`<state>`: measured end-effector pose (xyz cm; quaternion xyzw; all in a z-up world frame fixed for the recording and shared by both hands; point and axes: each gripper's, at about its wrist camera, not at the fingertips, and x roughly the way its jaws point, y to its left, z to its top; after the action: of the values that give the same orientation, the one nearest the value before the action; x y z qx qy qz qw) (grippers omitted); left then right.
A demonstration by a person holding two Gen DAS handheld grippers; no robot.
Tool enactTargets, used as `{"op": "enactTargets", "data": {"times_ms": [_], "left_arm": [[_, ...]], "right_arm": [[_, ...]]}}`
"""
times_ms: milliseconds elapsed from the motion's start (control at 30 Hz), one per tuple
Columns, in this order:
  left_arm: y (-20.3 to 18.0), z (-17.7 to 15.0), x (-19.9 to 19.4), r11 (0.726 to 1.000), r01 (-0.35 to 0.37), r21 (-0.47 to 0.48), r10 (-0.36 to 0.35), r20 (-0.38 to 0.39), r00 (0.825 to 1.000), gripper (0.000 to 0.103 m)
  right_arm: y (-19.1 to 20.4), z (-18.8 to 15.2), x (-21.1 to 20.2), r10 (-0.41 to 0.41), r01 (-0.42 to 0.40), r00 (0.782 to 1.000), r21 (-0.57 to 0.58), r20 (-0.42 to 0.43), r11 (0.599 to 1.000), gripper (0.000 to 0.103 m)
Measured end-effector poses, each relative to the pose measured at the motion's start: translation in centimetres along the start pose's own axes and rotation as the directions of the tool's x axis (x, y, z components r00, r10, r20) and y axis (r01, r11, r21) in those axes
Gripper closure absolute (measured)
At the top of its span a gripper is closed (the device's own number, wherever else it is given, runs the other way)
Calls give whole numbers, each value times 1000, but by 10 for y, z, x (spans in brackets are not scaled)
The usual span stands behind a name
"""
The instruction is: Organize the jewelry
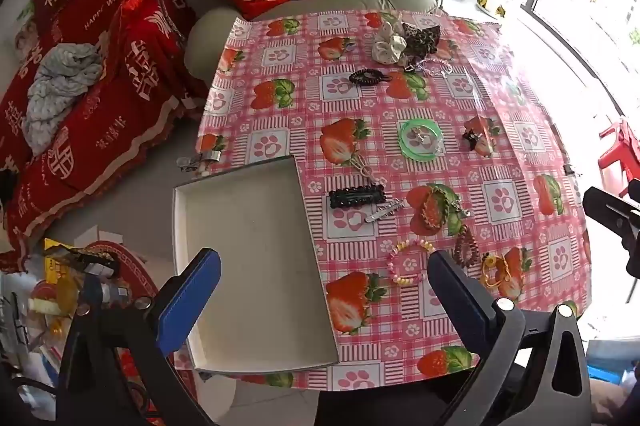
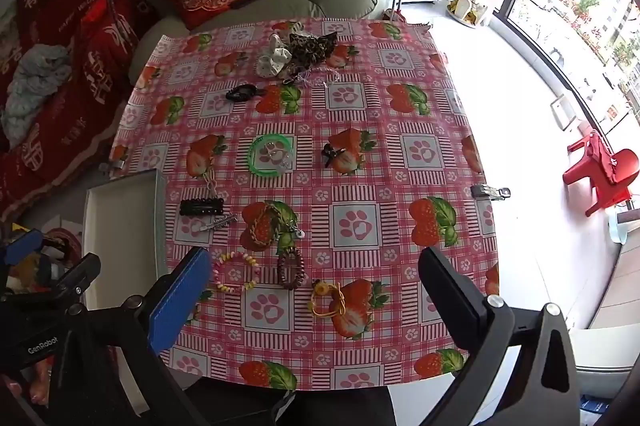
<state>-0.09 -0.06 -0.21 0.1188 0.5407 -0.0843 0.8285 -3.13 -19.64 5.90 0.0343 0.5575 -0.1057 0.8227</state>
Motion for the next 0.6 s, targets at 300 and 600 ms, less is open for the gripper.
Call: {"op": "enactTargets", "data": {"times_ms": [300,600], "left_arm": [[-3,5,-1,1000,26,-15,-26,-14,1000,0],[-4,5,-1,1000,26,-12,-27,-14,1000,0]], "right_arm": [[-2,2,-1,8,-8,1000,4,8,1000,0],[-1,4,-1,18,-18,1000,0,4,1000,0]]}}
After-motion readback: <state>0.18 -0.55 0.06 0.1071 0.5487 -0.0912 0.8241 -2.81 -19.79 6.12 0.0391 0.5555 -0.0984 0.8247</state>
